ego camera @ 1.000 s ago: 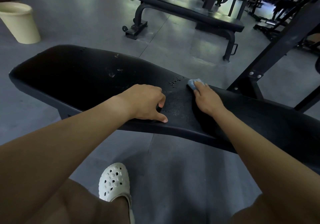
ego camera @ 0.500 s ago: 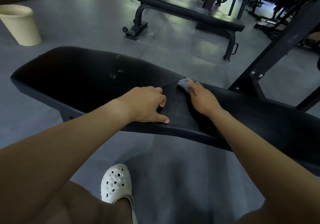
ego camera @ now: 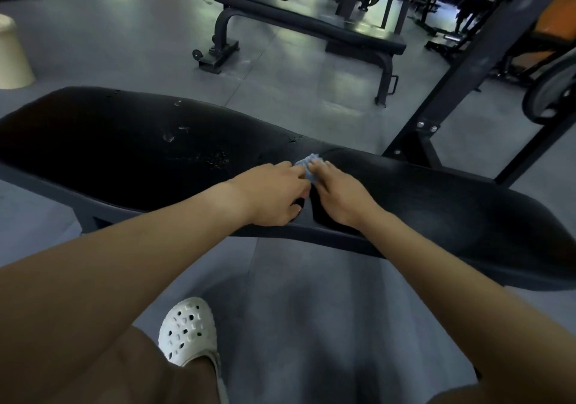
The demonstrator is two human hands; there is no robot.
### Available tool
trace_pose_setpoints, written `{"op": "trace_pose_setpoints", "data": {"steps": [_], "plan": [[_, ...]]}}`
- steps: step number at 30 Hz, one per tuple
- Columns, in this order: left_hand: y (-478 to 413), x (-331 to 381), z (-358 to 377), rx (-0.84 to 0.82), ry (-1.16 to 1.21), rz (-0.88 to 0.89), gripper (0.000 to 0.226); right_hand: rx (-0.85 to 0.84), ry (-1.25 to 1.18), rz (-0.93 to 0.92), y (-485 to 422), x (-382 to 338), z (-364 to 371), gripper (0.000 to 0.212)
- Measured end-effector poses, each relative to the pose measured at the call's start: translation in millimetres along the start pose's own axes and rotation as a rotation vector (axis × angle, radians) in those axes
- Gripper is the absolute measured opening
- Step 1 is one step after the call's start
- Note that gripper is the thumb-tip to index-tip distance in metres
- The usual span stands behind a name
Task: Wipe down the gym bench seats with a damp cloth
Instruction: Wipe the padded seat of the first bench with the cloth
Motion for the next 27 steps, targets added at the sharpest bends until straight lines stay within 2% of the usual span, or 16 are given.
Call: {"op": "trace_pose_setpoints", "data": {"steps": [5,14,16,18,21,23,27], "plan": [[-16,28,0,-0.005,0.009,0.084,0.022,-0.061,0.021,0.012,29,19,-8,0.052],[-33,73,5,-0.021,-0.054,0.162,0.037,0.121,0.071,0.493,90,140,-70,0.048],[-37,80,5,-0.021,-0.057,0.179,0.037,0.162,0.062,0.528,101,145,-69,0.043],[-42,87,6,-0.016,-0.047,0.194,0.036,0.190,0.042,0.477,107,134,-60,0.037],[-53,98,6,0.002,-0.047,0.216,0.034,0.194,0.049,0.282,119,103,-44,0.035],[-61,106,6,0.015,-0.034,0.231,0.031,0.156,0.068,0.190,132,87,-40,0.044],[-75,123,4,0.021,-0.007,0.265,0.033,0.088,0.045,0.140,165,95,-44,0.055]]}}
Point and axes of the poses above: each hand's wrist, its own y-axis away from the middle knuckle, its own z-axis out of the palm, x = y × z, the point moved 5 cm from there along -y, towards the middle knuckle, and after that the axes turned 7 degrees about -y, right-handed, at the moved point
